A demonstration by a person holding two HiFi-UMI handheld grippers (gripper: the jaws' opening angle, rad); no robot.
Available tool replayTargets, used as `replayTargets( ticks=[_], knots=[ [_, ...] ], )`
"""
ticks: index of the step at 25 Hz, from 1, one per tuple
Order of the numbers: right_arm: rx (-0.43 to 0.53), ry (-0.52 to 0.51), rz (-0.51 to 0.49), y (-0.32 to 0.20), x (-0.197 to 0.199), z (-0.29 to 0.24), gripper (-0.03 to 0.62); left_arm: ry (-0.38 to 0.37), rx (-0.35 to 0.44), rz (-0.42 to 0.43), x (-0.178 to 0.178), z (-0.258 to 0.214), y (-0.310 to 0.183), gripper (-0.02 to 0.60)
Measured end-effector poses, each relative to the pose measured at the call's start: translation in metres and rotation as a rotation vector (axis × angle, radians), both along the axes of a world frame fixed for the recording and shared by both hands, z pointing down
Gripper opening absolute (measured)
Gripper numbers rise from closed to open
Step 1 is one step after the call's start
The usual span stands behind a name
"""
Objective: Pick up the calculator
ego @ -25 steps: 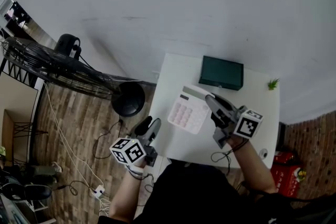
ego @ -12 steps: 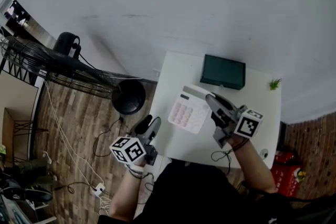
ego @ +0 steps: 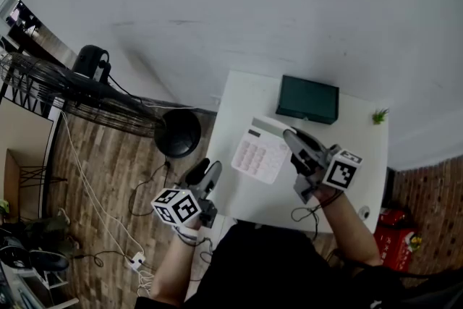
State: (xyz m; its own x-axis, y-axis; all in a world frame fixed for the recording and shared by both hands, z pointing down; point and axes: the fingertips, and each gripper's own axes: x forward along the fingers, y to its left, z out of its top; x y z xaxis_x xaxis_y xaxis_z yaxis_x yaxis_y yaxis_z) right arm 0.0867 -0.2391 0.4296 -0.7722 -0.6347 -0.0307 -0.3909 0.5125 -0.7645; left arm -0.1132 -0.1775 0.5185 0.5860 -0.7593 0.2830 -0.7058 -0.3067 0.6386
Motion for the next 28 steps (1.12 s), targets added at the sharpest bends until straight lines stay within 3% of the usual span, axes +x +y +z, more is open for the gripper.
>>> replayTargets(
  ticks=[3,7,12,16,28],
  knots=[
    [-0.027,-0.002,0.015,0.002,0.007,0.01,0.06,0.003,0.002,0.001,0.003,0.001,0.001,0.192],
    [0.056,0.002,-0.026,0.001,-0.003,-0.011,0.06,0.003,0.0,0.001,0.004,0.002,0.002,0.192],
    [-0.008,-0.017,-0.004,-0.001,0.003,0.004,0.06,0.002,-0.006,-0.002,0.004,0.002,0.0,0.192],
    [0.047,-0.011,-0.035,-0.003,-0.004,-0.01,0.06,-0.003,-0.008,-0.005,0.004,0.0,-0.002,0.191],
    [0.026,-0.024,-0.03,-0.001,-0.002,-0.005,0.06,-0.003,-0.003,-0.016,0.002,-0.001,0.001,0.19]
  ],
)
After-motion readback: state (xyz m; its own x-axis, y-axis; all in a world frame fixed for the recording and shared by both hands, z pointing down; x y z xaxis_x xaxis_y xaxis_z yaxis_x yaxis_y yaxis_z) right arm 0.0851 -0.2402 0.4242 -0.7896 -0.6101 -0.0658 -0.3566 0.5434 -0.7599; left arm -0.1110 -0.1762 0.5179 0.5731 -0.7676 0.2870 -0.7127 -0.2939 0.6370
